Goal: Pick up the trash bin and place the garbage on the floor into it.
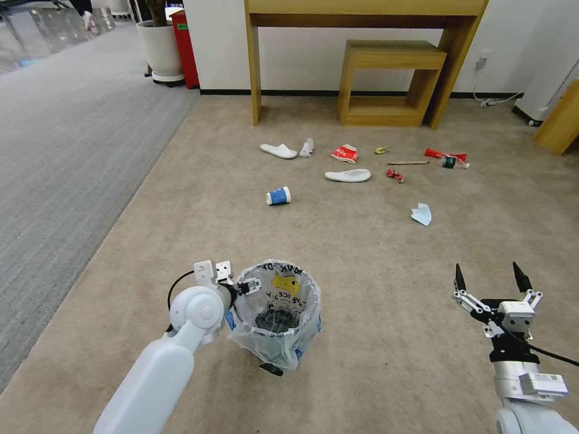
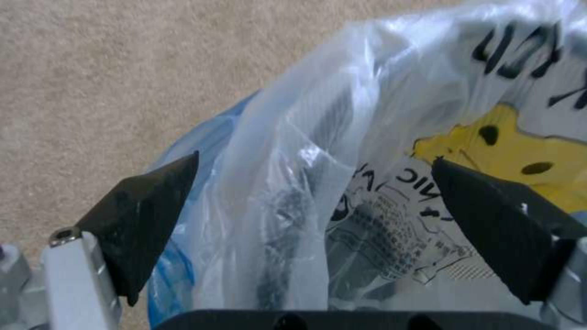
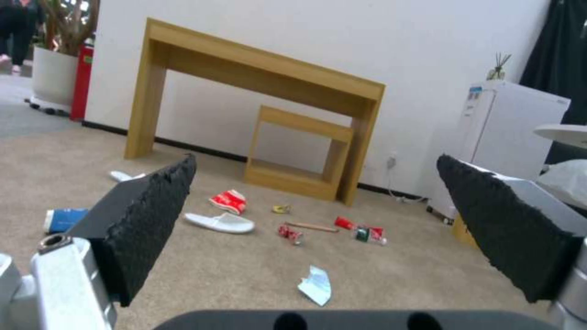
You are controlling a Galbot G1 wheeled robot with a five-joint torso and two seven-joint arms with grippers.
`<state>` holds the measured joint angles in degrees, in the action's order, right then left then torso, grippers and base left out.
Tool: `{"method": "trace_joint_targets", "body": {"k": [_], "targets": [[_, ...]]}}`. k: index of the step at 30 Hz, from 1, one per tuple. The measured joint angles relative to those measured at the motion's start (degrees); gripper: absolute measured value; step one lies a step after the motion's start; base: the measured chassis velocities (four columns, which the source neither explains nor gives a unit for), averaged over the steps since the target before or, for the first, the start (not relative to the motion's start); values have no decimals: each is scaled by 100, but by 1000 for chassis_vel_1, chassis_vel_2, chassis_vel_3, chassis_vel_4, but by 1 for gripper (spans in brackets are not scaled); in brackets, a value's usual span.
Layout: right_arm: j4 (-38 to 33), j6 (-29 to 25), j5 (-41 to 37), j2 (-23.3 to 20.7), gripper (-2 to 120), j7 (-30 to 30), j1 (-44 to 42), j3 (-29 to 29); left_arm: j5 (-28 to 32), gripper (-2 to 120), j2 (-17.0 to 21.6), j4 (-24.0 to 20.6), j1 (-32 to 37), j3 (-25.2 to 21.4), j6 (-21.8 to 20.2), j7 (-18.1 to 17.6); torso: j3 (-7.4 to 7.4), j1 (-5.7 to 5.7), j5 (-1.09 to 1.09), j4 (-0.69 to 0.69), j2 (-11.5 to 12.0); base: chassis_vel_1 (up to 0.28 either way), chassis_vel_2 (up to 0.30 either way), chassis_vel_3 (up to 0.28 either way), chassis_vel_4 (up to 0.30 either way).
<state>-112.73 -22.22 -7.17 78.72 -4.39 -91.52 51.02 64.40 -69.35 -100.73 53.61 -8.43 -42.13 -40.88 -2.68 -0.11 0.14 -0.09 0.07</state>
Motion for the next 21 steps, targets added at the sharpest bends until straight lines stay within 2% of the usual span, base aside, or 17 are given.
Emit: {"method": "trace_joint_targets", "body": {"k": [7,21], "targets": [[19,-23,4,4,100,-5,4,-7,-213,100,-51,226,-69,77,37,39,3,2,5,1,-1,0,0,0,0],[48,-57,15,7,100,-20,7,-28,-298,99,-25,146,105,77,43,104,1,2,1,-1,-2,0,0,0,0]]}}
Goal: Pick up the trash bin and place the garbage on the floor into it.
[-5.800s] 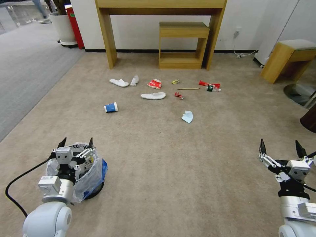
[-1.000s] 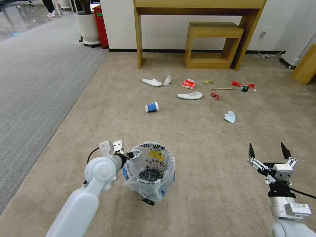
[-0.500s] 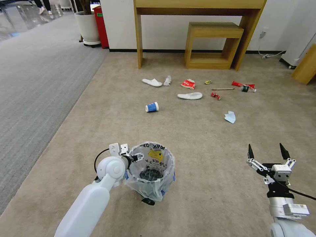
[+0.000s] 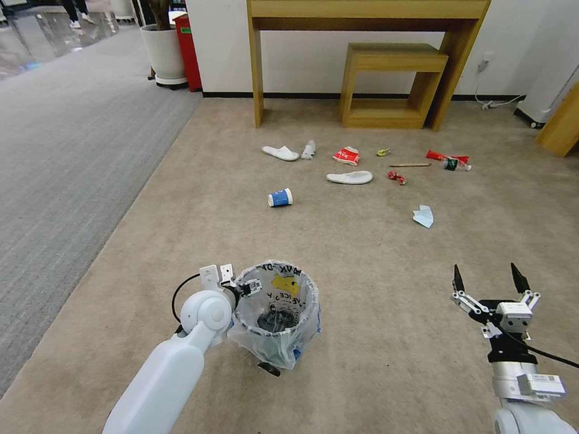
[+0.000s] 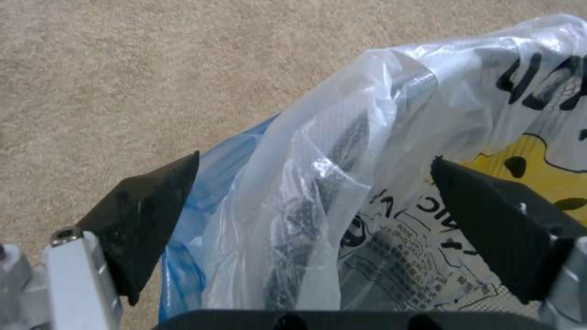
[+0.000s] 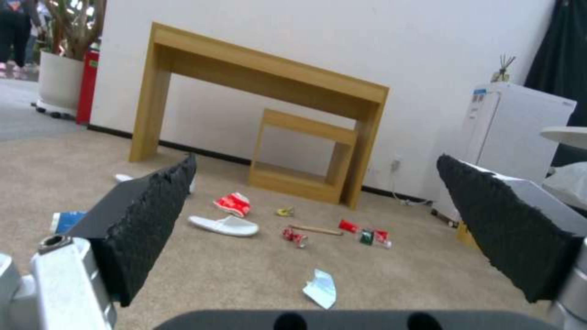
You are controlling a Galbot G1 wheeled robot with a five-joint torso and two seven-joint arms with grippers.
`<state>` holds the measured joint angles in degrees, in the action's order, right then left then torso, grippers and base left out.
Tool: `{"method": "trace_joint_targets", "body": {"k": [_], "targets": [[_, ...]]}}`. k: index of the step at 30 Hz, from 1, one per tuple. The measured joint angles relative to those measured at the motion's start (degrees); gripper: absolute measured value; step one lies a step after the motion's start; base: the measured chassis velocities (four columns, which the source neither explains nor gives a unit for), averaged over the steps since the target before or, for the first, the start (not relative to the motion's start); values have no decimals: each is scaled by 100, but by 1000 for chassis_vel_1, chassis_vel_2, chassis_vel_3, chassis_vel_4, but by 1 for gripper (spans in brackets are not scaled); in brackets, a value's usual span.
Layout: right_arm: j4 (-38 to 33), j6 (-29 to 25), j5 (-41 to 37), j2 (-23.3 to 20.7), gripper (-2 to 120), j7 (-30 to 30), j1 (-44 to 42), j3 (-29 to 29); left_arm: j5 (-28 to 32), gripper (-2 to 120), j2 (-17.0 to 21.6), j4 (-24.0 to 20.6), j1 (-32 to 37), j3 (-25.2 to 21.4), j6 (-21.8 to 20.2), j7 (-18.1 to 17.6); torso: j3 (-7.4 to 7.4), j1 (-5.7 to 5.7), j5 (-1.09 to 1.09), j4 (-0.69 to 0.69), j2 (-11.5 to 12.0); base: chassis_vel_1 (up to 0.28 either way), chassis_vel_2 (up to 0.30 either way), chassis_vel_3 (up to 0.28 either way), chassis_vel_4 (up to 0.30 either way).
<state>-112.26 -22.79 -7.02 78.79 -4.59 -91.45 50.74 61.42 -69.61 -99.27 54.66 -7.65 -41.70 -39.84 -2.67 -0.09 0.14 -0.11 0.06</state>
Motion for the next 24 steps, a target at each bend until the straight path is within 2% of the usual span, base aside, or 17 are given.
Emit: {"method": "trace_joint_targets", "body": {"k": [11,13,14,16,17,19,24], "targets": [[-37,0,14,2,100,-5,-9,0,80,99,108,-382,184,-9,-40,-147,-5,-4,-6,0,2,0,0,0,0],[-47,0,20,-2,100,-6,-9,1,337,99,134,-516,225,2,-58,-400,-5,-4,-6,-1,3,0,0,0,0],[-47,0,20,-2,100,-6,-9,1,337,99,134,-516,225,2,-58,-400,-5,-4,-6,-1,3,0,0,0,0],[-47,0,63,-8,100,-6,-9,6,834,99,181,-703,249,41,-77,-767,-5,-4,-7,-1,3,0,0,0,0],[-47,0,63,-8,100,-6,-9,6,834,99,181,-703,249,41,-77,-767,-5,-4,-7,-1,3,0,0,0,0],[-47,0,78,-11,100,-7,-8,6,1344,99,238,-858,221,71,-99,-1142,-4,-5,-7,-1,3,0,0,0,0],[-42,0,89,-7,100,-7,-6,-5,1517,97,385,-917,236,122,-91,-1273,-2,-4,-3,-1,3,0,0,0,0]]}}
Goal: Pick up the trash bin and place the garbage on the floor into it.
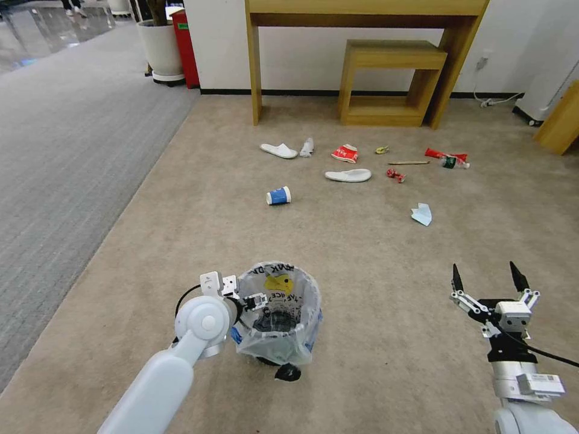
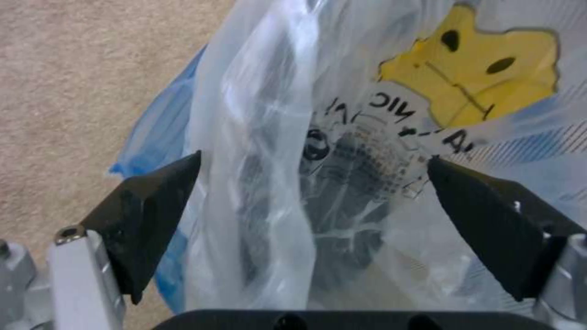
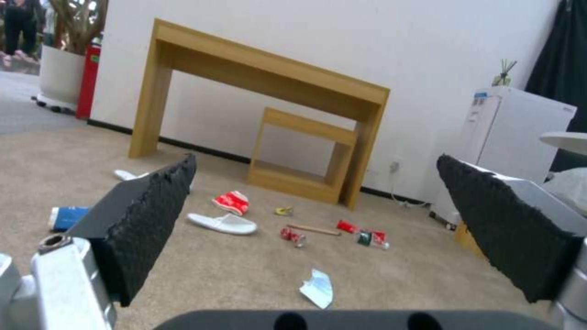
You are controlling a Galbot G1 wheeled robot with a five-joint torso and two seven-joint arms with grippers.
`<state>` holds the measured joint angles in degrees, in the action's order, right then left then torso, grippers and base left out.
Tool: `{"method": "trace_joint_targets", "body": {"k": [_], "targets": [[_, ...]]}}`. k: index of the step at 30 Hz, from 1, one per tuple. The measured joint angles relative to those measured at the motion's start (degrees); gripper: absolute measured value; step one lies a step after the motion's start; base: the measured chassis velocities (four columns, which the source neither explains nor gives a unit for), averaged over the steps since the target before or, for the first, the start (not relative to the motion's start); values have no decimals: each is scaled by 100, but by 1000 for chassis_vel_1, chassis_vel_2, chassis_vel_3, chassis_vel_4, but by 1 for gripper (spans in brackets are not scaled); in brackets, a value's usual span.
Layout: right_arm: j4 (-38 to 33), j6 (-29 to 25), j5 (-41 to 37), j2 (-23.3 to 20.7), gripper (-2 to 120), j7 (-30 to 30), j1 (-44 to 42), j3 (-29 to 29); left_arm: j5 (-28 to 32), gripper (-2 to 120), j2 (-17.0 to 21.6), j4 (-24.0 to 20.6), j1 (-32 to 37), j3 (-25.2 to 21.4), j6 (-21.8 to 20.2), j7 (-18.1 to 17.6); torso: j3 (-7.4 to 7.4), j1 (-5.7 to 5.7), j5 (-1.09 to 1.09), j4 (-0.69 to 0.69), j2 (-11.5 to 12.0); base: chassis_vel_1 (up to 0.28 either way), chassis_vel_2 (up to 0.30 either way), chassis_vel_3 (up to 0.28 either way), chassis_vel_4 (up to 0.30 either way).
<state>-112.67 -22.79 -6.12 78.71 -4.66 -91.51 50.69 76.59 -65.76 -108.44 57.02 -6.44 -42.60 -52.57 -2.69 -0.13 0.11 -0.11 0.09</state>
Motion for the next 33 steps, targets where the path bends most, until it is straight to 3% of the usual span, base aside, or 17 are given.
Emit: {"method": "trace_joint_targets", "body": {"k": [16,33], "targets": [[70,0,16,14,100,0,47,-23,-279,97,107,-231,265,-22,33,-45,1,3,2,1,0,0,0,0,0],[114,-27,43,27,100,7,74,-61,-222,35,79,-187,283,-64,41,-98,1,3,2,1,-1,0,0,0,0]]}}
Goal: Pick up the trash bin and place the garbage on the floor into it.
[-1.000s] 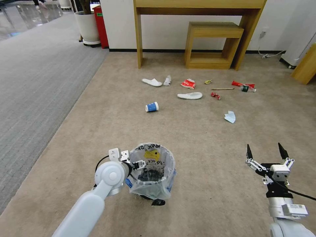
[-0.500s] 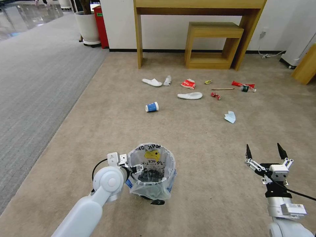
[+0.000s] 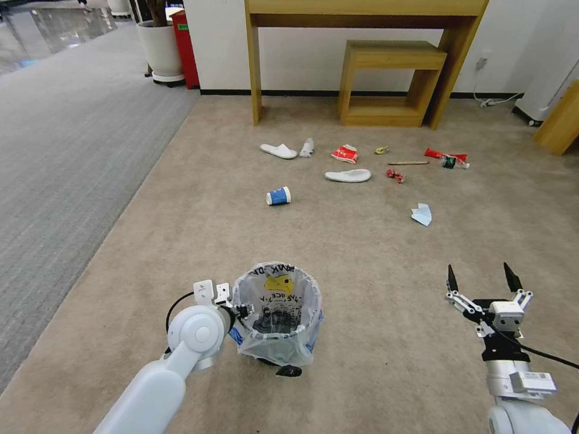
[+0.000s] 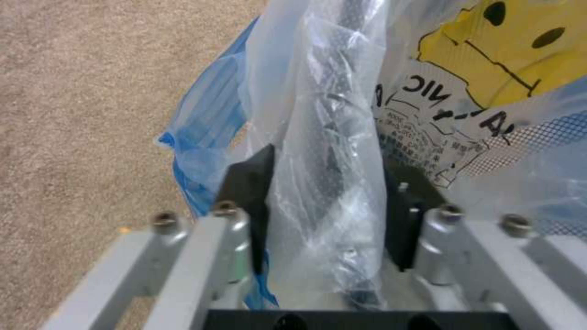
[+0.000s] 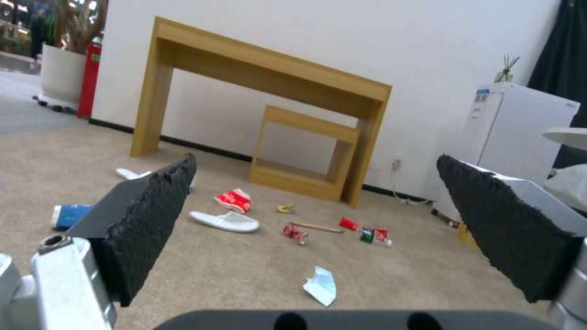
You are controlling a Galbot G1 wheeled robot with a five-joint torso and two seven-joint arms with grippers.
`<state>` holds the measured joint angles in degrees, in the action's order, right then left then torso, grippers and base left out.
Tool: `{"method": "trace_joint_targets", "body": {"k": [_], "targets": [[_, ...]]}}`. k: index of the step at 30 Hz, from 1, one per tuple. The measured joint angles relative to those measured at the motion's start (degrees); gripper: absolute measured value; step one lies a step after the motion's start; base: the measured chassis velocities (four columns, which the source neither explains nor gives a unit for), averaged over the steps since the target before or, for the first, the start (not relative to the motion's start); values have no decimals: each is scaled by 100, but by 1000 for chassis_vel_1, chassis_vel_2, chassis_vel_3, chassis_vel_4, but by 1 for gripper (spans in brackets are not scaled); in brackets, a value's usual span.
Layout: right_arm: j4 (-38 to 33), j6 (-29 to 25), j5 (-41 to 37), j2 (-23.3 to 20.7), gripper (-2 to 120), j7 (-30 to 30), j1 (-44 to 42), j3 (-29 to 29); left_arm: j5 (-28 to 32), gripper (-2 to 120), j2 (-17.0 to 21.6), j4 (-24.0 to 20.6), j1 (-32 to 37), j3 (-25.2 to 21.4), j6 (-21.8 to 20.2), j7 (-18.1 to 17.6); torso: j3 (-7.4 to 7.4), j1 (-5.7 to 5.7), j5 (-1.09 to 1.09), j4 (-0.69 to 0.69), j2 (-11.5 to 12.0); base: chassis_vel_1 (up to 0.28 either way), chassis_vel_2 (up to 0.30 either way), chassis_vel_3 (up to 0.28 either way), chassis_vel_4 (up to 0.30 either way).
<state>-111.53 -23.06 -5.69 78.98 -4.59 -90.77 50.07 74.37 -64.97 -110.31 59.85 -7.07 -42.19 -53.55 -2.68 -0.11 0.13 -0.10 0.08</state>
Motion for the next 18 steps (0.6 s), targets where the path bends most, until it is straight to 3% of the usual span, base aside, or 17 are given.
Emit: {"method": "trace_joint_targets", "body": {"k": [8,18], "targets": [[1,-4,0,1,100,5,1,10,-2,4,-12,14,17,-5,5,-13,0,0,0,0,0,0,0,0,0],[-6,-51,-31,-11,100,15,12,14,3,0,-6,-162,148,-244,4,-9,0,0,0,0,0,0,0,0,0]]}}
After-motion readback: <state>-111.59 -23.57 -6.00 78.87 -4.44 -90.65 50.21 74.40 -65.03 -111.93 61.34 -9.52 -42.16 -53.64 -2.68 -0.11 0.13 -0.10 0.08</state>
